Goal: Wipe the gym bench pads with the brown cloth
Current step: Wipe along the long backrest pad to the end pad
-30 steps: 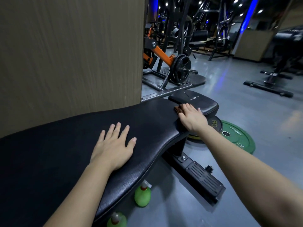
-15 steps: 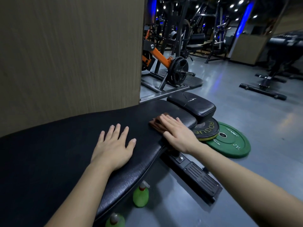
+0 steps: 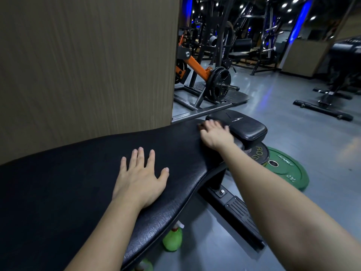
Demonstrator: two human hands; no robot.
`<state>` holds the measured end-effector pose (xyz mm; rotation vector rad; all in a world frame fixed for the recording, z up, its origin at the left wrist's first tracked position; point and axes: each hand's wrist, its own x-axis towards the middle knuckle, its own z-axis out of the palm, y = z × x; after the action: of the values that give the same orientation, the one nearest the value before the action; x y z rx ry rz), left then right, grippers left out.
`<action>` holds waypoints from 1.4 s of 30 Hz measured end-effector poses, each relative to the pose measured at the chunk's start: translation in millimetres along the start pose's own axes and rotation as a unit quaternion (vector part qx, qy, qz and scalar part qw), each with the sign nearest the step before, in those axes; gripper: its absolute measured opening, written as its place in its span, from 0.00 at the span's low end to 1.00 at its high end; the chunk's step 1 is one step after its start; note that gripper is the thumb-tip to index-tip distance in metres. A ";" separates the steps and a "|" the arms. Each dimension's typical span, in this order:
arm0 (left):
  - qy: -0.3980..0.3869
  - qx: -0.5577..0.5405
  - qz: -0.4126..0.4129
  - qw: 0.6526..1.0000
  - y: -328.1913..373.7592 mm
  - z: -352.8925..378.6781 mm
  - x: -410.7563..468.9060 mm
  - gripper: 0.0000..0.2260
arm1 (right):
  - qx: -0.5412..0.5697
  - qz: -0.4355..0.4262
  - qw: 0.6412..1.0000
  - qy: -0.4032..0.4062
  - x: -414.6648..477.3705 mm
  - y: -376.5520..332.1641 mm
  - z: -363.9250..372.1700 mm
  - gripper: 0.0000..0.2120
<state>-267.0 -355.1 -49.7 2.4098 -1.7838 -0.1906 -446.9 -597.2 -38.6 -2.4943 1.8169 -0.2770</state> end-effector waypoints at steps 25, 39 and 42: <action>0.003 -0.003 -0.004 1.000 2.9 1.6 -1.3 0.34 | 0.047 -0.038 0.996 -0.062 11.0 8.4 -9.5 0.28; -0.005 -0.038 -0.005 0.999 0.1 -4.0 -0.3 0.36 | 0.127 -0.259 0.953 -0.088 -75.0 -84.0 -3.7 0.27; -0.004 -0.039 -0.003 0.999 -0.5 -3.9 -3.2 0.36 | 0.143 -0.286 0.945 -0.071 -107.6 -48.1 -3.5 0.28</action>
<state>-266.7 -351.8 -45.9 2.3645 -1.7397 -0.2653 -434.2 -479.9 -41.1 -2.6739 0.8877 -0.3356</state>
